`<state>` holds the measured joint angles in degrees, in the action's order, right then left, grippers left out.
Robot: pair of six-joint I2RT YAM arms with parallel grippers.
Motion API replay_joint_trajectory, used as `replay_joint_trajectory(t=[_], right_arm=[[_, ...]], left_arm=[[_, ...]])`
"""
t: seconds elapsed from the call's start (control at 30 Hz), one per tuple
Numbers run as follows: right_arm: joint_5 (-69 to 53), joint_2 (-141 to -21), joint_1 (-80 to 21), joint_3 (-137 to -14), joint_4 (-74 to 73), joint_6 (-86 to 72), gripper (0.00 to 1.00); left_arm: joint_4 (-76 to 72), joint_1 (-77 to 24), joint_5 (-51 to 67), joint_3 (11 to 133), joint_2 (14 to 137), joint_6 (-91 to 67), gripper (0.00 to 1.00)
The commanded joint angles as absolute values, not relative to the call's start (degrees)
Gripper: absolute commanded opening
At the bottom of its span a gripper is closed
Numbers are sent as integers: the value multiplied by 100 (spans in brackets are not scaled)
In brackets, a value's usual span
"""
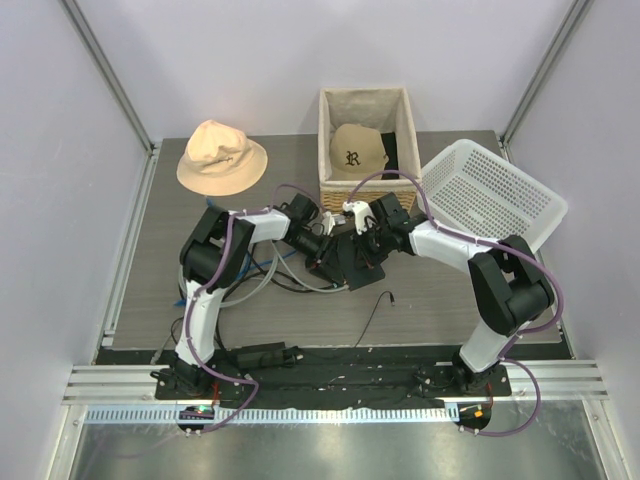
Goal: Pull the plug from the switch port
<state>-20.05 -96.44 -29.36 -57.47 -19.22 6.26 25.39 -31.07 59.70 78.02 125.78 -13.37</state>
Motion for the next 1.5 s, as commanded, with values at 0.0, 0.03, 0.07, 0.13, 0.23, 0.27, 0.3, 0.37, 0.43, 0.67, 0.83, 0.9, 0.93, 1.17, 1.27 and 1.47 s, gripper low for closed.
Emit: replay_joint_trajectory(t=[0.0,0.03,0.07,0.13,0.23,0.27,0.3,0.37,0.43,0.67,0.83,0.9,0.93,1.17,1.27,1.47], right_arm=[[-1916,-9694,-2971,-5589,-2478,554,1],[-1899,-9703,-2971,-5616,-2496,545,1],[-1890,-9712,-2979,-5634,-2487,536,1],[-1872,-9729,-2971,-5678,-2479,527,1],[-1854,-9782,-2971,-5722,-2479,536,1],[-1854,-9800,-2971,-5722,-2479,519,1],[-1863,-9817,-2971,-5713,-2470,527,1],[-1898,-9826,-2979,-5704,-2470,501,1],[-1916,-9853,-2971,-5687,-2452,483,1],[-1890,-9844,-2971,-5713,-2426,510,1],[-1881,-9800,-2971,-5669,-2417,510,1],[-1881,-9782,-2979,-5634,-2400,518,1],[-1881,-9774,-2971,-5625,-2408,519,1],[-1872,-9738,-2971,-5564,-2408,527,1],[-1863,-9738,-2971,-5572,-2408,554,1],[-1881,-9782,-2971,-5572,-2400,571,1]], left_arm=[[2276,-3261,4114,7752,13254,-1283,43],[2302,-3261,4096,7778,13289,-1309,42],[2346,-3261,4052,7822,13333,-1318,41],[2417,-3269,4052,7919,13464,-1362,40],[2443,-3261,3877,7945,13553,-1458,35],[2443,-3269,3815,7945,13553,-1476,32],[2417,-3270,3710,7928,13553,-1529,30],[2513,-3305,3184,7971,13605,-1669,2],[2882,-3348,2761,8234,13806,-1696,0],[3260,-3357,2813,8508,13826,-1547,0],[3401,-3296,2891,8569,13763,-1503,0],[3419,-3209,3058,8675,13816,-1573,0],[3393,-3199,3102,8666,13808,-1573,0],[3102,-3217,3533,8384,13685,-1538,0],[3295,-3199,3533,8647,13772,-1311,0],[3568,-2997,3577,9053,13939,-1090,0]])
